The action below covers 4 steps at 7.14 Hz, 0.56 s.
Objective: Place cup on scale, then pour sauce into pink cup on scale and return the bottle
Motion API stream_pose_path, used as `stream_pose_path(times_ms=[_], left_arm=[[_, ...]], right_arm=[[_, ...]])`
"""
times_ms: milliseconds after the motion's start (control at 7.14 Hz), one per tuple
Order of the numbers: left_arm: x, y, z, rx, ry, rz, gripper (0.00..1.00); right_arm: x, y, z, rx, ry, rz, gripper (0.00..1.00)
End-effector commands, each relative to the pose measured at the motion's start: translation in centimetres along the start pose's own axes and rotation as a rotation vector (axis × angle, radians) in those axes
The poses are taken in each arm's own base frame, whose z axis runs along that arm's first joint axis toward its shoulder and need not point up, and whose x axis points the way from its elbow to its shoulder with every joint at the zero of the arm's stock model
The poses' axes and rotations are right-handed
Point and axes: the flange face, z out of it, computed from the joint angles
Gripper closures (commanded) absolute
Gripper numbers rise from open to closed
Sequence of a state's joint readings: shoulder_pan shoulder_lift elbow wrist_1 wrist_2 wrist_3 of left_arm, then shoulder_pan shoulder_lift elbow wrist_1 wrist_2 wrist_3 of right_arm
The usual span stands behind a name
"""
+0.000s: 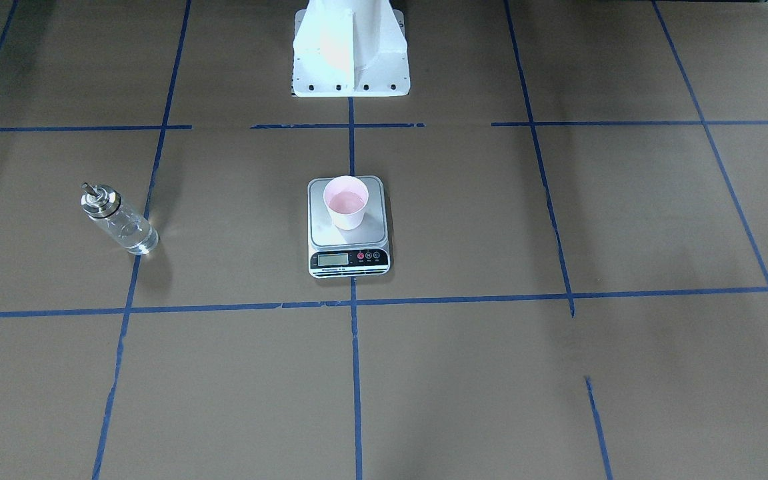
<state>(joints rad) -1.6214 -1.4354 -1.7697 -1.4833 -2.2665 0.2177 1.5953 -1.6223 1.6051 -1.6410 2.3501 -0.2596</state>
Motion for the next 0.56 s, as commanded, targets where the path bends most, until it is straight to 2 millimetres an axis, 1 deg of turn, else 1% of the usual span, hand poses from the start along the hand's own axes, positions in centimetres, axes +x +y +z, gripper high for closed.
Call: stream_pose_path(times_ms=[0,420], left_arm=[[0.52,-0.65,-0.78,0.055,-0.009,-0.077,0.0],[0.73,-1.07,-1.22,0.105,-0.016,-0.033,0.0]], right_arm=[[-0.07,-0.01,-0.07,0.002,0.001,0.09,0.0],[-0.65,-0.46,-0.74,0.017,0.002,0.107,0.0]])
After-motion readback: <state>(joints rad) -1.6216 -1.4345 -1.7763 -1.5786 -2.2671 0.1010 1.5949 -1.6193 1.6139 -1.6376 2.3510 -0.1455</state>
